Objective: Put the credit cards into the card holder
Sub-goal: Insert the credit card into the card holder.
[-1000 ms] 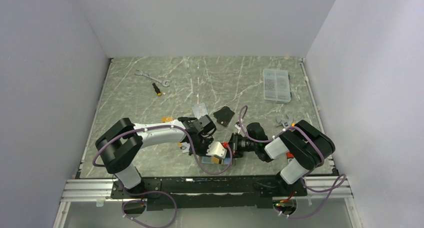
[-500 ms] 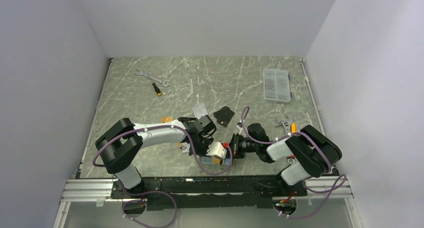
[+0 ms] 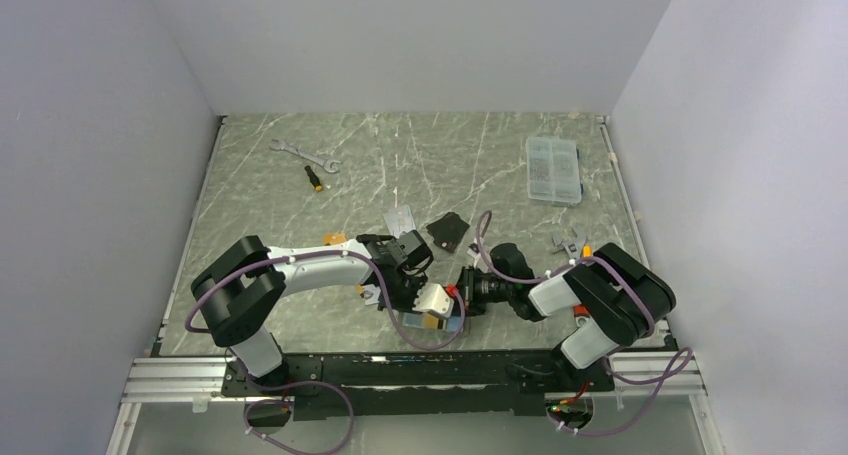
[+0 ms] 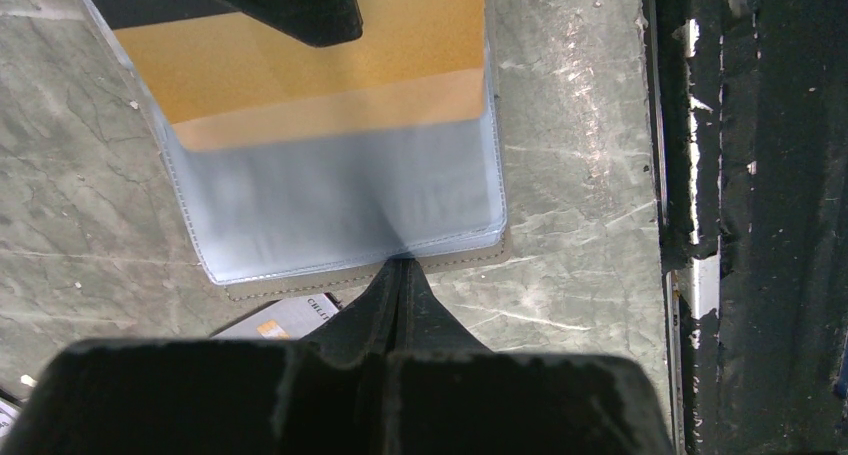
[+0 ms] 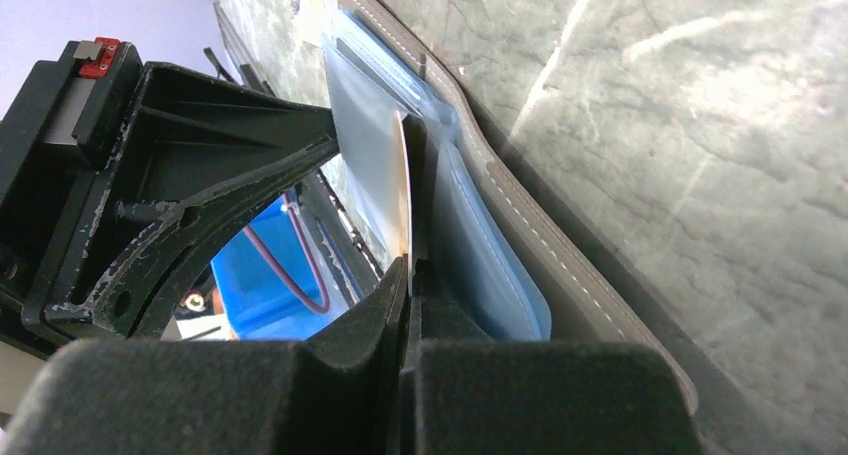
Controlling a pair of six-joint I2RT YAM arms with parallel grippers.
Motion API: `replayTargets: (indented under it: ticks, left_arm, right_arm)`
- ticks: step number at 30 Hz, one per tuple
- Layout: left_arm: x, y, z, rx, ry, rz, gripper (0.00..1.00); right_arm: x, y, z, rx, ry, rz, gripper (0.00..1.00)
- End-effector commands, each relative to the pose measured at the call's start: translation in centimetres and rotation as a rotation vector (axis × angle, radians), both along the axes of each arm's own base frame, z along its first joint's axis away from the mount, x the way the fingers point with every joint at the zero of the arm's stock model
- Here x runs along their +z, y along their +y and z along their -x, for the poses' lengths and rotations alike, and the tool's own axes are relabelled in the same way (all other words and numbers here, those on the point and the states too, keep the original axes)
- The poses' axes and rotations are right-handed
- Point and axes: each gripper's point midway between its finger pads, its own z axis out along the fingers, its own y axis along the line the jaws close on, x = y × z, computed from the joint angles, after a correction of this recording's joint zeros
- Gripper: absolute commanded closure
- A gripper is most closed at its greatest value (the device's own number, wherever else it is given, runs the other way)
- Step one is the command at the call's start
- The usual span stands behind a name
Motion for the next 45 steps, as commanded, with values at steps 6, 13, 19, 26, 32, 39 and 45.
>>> replayTargets:
  ticks: [6, 13, 19, 26, 32, 39, 45]
  left_arm:
    - [-0.4, -0.3, 0.3, -0.026, 0.003, -0.002, 1.0]
    - [-0.3, -0.4, 0.4, -0.032, 0.007, 0.011, 1.0]
    - [-0.5, 0.3, 0.2, -0.028, 0.007, 0.005, 1.0]
    - [-0.4, 0.5, 0.0, -0.021, 0.003, 0.011, 1.0]
    - [-0.3, 0.4, 0.0, -0.018, 0.002, 0.018, 1.0]
    - [-0.4, 0.4, 0.1, -0.019, 0.008, 0.022, 1.0]
    - [-0.5, 0.3, 0.1, -0.022, 0.008, 0.025, 1.0]
  right_arm:
    - [-2.5, -0.5, 1.1, 0.054, 0.04, 0.09, 1.0]
    - [-3.2, 0.0, 0.2, 0.027, 0.04, 0.158, 0.98]
    - [-2.0, -1.9, -0.6, -0.025, -0.033, 0.276, 0.57]
    - [-0.9, -3.2, -0.5, -0.052, -0.065, 0.33, 0.38]
    - [-0.7, -2.8, -0.6, -0.054, -0.066, 0.331, 0.62]
    - [-0.7, -0.7, -0.7, -0.03, -0.076, 0.342, 0.82]
    - [0.2, 0.8, -1.3, -0.012, -0.113, 0.323, 0.83]
